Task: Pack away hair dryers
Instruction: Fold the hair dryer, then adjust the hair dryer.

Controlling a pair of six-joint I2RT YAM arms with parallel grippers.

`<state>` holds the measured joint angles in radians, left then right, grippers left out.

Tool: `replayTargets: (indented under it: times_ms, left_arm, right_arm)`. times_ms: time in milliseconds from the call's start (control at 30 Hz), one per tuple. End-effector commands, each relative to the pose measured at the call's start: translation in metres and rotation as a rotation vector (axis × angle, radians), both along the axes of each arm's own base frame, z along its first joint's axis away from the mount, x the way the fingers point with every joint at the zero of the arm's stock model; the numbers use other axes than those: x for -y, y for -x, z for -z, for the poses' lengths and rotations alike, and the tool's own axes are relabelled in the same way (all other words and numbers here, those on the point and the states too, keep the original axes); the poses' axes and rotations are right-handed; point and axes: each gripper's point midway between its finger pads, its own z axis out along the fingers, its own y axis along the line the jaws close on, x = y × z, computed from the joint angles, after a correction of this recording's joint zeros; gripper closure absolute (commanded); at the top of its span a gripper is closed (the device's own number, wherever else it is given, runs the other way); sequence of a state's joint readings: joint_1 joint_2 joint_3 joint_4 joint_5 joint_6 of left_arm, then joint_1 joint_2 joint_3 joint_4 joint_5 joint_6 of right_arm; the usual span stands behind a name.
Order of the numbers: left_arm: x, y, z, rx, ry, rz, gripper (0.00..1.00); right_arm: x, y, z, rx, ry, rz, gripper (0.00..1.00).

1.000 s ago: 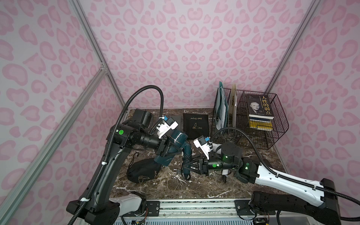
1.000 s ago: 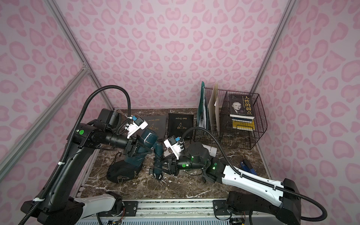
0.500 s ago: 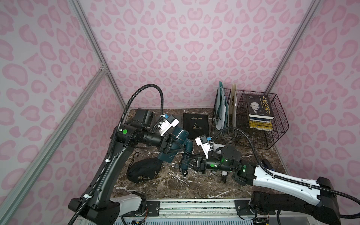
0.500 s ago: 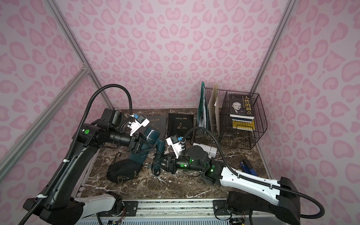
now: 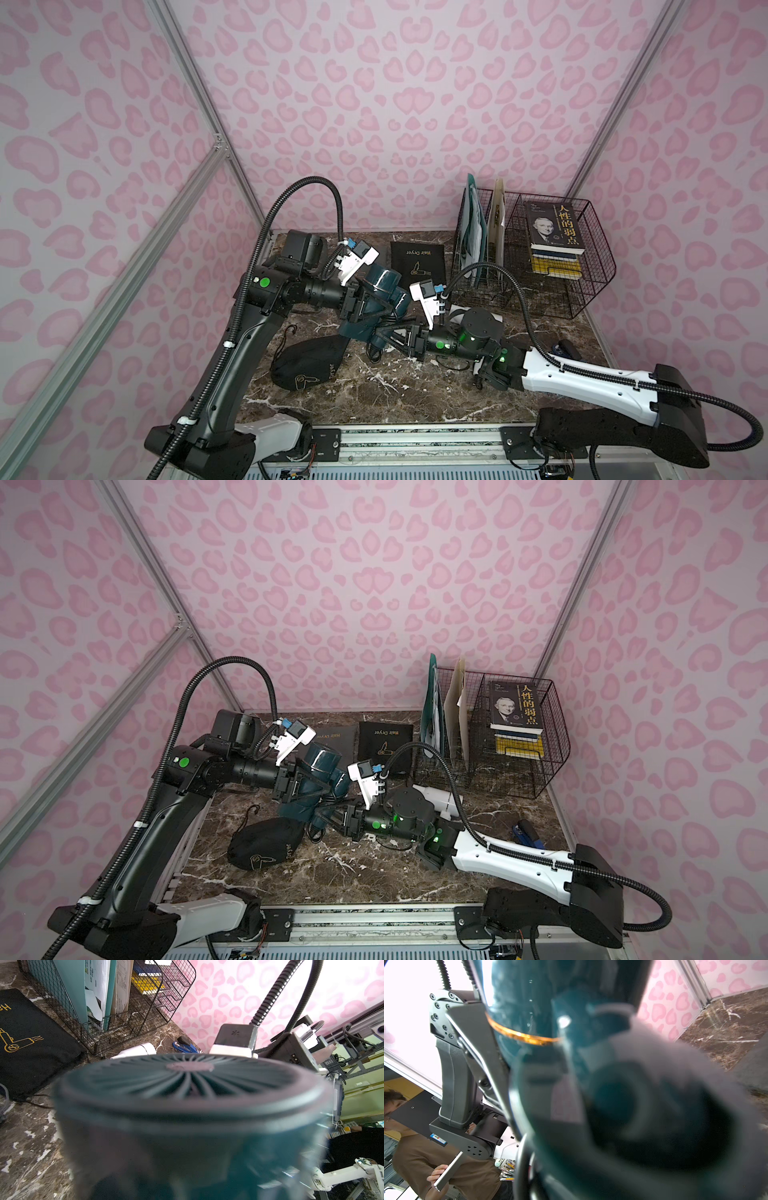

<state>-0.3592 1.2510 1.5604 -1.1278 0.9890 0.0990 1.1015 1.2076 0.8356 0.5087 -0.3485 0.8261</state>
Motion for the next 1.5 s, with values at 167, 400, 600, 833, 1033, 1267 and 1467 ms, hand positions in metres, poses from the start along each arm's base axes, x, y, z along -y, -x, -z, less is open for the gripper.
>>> replayTargets:
  times_ms: [167,400,600,833,1033,1267,1467]
  left_arm:
    - [-0.006,0.012,-0.01,-0.062,-0.002,0.013,0.98]
    - [-0.009,0.004,-0.028,-0.032,0.026,-0.002,0.98]
    - [-0.009,-0.002,-0.036,-0.03,0.052,-0.01,0.98]
    - [-0.007,-0.002,-0.037,-0.049,0.077,0.006,0.98]
    - [-0.007,0.003,-0.036,-0.065,0.093,0.021,0.98]
    - [-0.005,0.005,-0.04,-0.068,0.115,0.034,0.98]
    - [-0.006,0.009,-0.04,-0.068,0.12,0.038,0.98]
  right_arm:
    - [0.044,-0.02,-0.082,0.155,-0.181,0.231,0.45]
    - [0.05,-0.025,-0.049,0.102,-0.072,0.256,0.32]
    - [0.047,-0.015,-0.039,0.092,-0.047,0.199,0.3]
    - [0.026,-0.005,-0.039,0.105,-0.044,0.103,0.23]
    - [0.027,-0.01,-0.043,0.116,-0.081,0.129,0.22]
    - [0.016,-0.014,-0.047,0.12,-0.086,0.115,0.23]
    - [0.013,-0.019,-0.049,0.107,-0.118,0.105,0.27]
